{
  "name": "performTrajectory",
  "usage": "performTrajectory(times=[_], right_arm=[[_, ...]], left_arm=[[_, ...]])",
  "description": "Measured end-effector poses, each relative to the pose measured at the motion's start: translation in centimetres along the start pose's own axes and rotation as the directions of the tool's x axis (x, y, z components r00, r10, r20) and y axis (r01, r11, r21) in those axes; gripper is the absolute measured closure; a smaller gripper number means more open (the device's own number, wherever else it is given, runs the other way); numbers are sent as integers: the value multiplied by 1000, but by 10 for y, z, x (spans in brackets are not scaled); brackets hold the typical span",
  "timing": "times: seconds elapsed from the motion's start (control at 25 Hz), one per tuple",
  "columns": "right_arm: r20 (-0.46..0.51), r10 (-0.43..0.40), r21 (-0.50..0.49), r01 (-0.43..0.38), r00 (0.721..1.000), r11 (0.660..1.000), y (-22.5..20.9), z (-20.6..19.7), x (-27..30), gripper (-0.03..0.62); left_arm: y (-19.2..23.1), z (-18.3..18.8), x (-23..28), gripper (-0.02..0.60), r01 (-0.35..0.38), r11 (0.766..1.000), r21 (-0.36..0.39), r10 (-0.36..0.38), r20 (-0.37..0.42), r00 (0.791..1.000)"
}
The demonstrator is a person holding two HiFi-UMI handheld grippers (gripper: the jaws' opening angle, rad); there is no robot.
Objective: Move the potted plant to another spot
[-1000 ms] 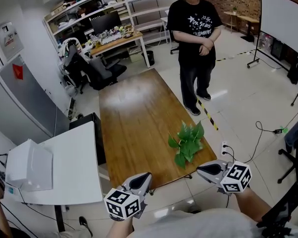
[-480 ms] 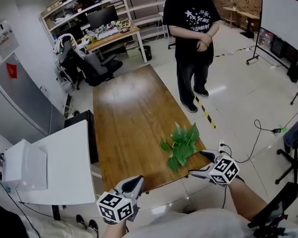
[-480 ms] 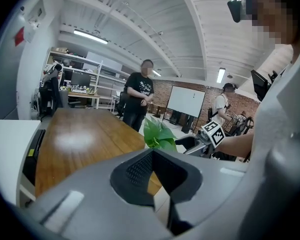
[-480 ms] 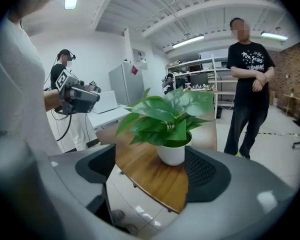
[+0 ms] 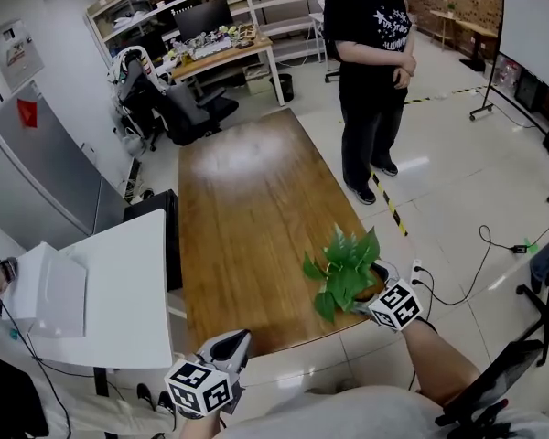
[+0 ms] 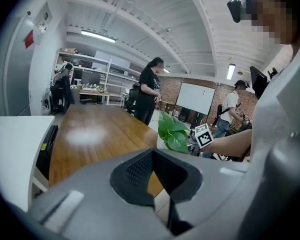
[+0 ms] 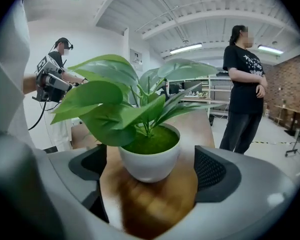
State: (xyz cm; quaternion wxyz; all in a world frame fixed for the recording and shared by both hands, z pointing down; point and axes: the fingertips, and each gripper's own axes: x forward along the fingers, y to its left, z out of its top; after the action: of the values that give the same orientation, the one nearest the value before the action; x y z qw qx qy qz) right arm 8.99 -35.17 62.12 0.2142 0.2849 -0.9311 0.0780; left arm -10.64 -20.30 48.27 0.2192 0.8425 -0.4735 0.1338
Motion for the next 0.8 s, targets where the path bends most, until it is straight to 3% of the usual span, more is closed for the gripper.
performTrajectory(times=[0.44,0.56,0.8], right_arm=[[44,20,-34,-19,999,999,4,6,22,66],[47,15,-44,-13,999,999,4,6,21,134],[46,7,-40,-5,999,999,2,4,22,132]], left_arm=[[12,5,6,584,-14,1000,22,15,-18,1000],[12,4,5,584,-19,1000,23,20,-25,999],[13,-1,4,584,-22,999,23,22,-30,999]])
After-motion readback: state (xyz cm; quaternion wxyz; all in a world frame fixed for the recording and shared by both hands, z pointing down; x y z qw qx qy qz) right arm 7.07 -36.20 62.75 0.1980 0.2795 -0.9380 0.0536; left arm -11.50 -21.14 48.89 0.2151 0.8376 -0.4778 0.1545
